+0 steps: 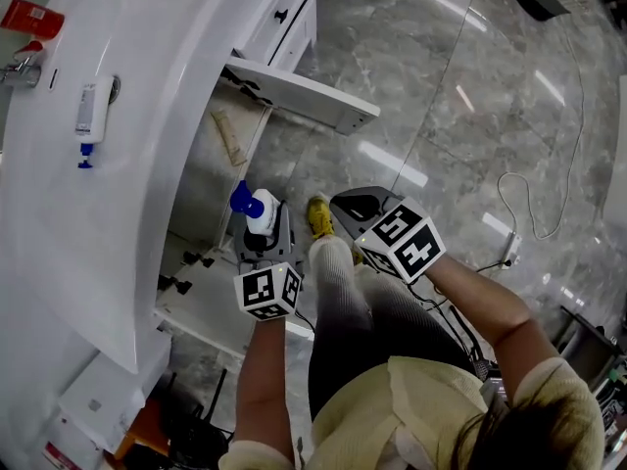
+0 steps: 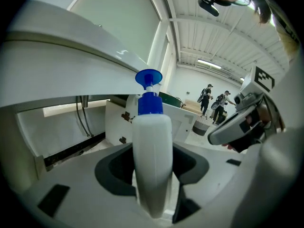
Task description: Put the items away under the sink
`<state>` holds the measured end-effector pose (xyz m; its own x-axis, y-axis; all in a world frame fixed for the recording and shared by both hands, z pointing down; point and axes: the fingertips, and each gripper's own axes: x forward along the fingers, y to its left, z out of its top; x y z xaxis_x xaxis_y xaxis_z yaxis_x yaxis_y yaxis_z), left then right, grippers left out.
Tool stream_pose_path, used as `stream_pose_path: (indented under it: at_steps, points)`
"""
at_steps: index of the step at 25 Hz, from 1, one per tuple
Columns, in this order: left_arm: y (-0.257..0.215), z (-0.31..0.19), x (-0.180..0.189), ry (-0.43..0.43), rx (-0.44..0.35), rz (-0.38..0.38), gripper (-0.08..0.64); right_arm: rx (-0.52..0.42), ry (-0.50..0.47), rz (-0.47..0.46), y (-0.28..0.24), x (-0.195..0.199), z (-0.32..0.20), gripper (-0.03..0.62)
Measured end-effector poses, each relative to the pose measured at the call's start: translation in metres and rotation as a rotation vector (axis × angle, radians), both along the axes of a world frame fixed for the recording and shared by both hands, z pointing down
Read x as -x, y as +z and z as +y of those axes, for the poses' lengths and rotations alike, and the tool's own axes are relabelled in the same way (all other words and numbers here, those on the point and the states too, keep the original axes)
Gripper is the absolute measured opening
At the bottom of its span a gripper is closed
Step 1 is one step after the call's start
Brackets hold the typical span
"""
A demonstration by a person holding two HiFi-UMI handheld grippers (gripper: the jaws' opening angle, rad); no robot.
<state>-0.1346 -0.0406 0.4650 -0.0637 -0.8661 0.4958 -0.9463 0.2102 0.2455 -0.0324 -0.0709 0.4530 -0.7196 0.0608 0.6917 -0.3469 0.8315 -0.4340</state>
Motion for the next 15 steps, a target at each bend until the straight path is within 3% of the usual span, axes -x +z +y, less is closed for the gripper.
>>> stream_pose_path:
  at_steps: [9,15]
  points:
    - [0.057,-0.009,0.026,-0.026,0.041,-0.013,0.229,0.003,-0.003,0.003,0.057,0.027,-0.007,0.026]
    - [0.093,-0.012,0.058,-0.1,0.047,-0.033,0.229,-0.001,-0.009,0.007,0.095,0.04,-0.01,0.026]
